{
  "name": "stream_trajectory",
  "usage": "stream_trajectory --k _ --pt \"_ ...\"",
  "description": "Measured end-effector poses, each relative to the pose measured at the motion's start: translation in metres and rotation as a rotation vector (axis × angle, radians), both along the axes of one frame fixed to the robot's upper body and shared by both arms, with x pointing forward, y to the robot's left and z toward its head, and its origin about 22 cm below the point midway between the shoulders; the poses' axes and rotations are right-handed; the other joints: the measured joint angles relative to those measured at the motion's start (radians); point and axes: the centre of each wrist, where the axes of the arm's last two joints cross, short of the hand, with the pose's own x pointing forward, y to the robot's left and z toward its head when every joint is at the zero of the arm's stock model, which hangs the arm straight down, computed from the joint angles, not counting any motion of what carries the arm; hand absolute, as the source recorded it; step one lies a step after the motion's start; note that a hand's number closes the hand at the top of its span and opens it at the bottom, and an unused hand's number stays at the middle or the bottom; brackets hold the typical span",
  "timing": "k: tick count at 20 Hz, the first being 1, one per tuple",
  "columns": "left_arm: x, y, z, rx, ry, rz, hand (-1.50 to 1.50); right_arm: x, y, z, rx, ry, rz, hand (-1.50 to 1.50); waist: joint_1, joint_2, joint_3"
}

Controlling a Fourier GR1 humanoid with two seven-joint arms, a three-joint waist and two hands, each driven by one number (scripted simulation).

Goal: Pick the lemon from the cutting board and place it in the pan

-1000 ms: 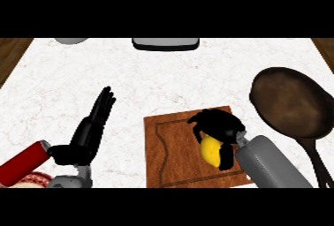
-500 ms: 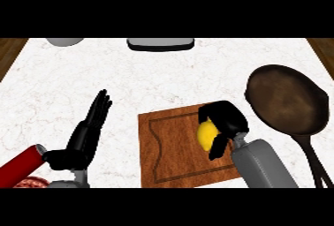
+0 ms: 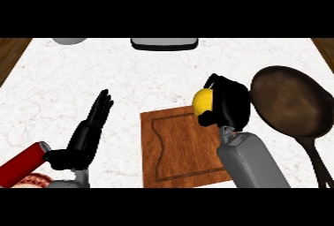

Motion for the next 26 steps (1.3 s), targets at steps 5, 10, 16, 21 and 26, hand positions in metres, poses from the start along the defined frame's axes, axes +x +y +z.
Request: stream_trajectory --k 5,10,16,21,26 --pt "0.000 -0.005 0.006 0.001 -0.006 -0.006 0.00 -0.015 0.017 0.026 0.083 -0.149 -0.127 1.50 0.005 0.004 0.001" --pt "0.002 -0.005 0.008 0.004 -0.008 0.000 0.00 -0.015 0.004 0.030 0.174 -0.220 -0.237 1.50 0.005 0.007 0.002" --pt "-0.001 -0.008 0.006 0.005 -0.011 0.005 0.00 -0.004 -0.046 0.017 0.236 -0.282 -0.356 1.50 0.004 0.009 0.002" --pt "-0.004 -0.009 0.002 0.005 -0.010 -0.005 0.00 0.012 -0.103 -0.002 0.156 -0.355 -0.430 1.50 0.006 0.011 0.002" --pt "0.001 -0.007 0.004 -0.001 -0.009 -0.009 0.00 0.027 -0.159 -0.020 0.077 -0.447 -0.506 1.50 0.010 0.013 0.003"
